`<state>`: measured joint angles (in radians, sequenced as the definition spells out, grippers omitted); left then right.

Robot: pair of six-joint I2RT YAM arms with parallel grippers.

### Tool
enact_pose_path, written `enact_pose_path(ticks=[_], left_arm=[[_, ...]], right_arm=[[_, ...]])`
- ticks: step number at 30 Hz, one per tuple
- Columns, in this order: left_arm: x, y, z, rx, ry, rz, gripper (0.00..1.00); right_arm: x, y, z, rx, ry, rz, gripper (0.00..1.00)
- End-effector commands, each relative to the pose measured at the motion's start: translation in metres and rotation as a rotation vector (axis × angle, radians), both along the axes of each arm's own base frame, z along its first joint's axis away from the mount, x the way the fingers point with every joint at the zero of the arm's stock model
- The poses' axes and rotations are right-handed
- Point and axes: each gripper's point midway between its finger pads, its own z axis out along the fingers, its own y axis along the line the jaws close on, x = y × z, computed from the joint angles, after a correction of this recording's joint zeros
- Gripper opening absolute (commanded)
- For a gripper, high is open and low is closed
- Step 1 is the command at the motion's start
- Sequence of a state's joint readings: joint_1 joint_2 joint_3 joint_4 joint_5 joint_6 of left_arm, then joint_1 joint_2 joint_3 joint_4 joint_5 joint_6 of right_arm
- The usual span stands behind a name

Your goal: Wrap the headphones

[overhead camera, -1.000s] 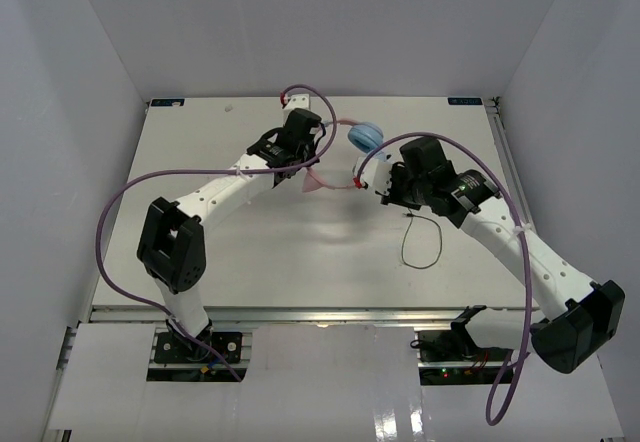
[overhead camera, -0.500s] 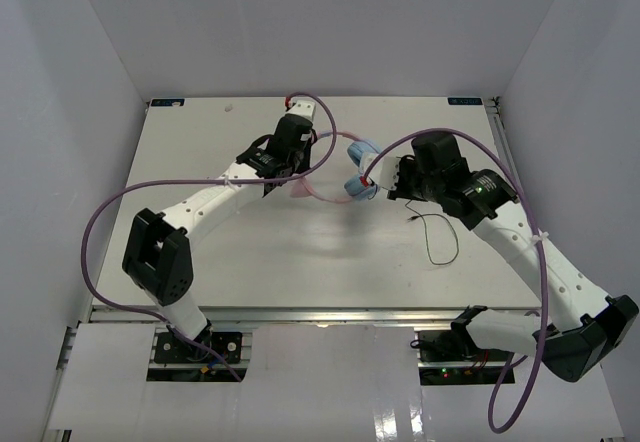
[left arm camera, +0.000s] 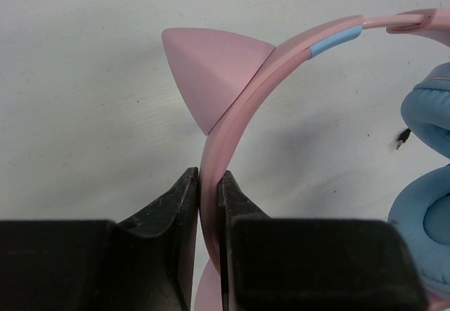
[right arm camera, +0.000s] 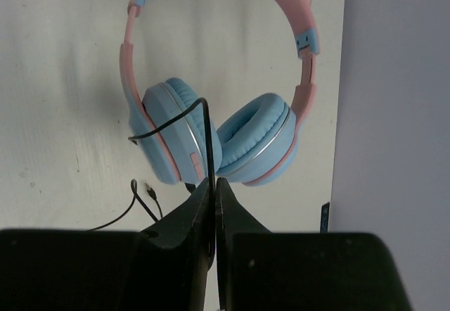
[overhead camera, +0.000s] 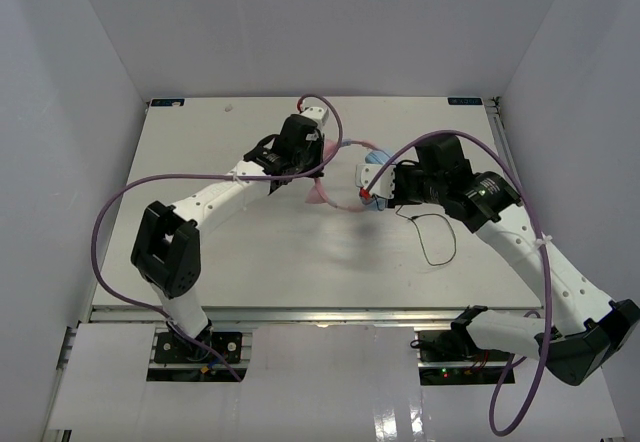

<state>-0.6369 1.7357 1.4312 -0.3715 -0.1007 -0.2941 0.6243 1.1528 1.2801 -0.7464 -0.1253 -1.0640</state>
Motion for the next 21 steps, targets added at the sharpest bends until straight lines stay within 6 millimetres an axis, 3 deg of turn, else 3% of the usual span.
enact_pose_path(ticks=[1,5,8,14,17,19,21], left_arm=[[0.008,-0.019,0.029,-0.105,-0.046,-0.027,0.00],[0.013,-0.027,0.027,-0.127,-0.028,-0.025,0.00],[0.015,-0.036,0.025,-0.145,-0.013,-0.047,0.00],[-0.004,-0.050,0.020,-0.149,0.010,-0.207,0.00],[-0.018,-0.047,0.017,-0.103,-0.021,-0.319,0.00],[-0.033,-0.049,0.020,-0.110,-0.031,-0.407,0.00],[-0.047,-0.049,0.011,-0.104,-0.015,-0.483,0.00]], right_arm=[[-0.021,0.017,0.016,0.030,-0.022,0.184,0.09],[-0.043,0.026,0.011,0.045,0.049,0.284,0.09],[-0.039,0.025,0.006,0.025,0.036,0.271,0.09],[0.000,0.001,-0.002,-0.058,-0.084,0.070,0.09],[0.023,-0.019,0.006,-0.115,-0.196,-0.058,0.09],[0.027,-0.022,0.009,-0.119,-0.214,-0.075,0.09],[0.029,-0.021,0.010,-0.118,-0.218,-0.081,0.09]])
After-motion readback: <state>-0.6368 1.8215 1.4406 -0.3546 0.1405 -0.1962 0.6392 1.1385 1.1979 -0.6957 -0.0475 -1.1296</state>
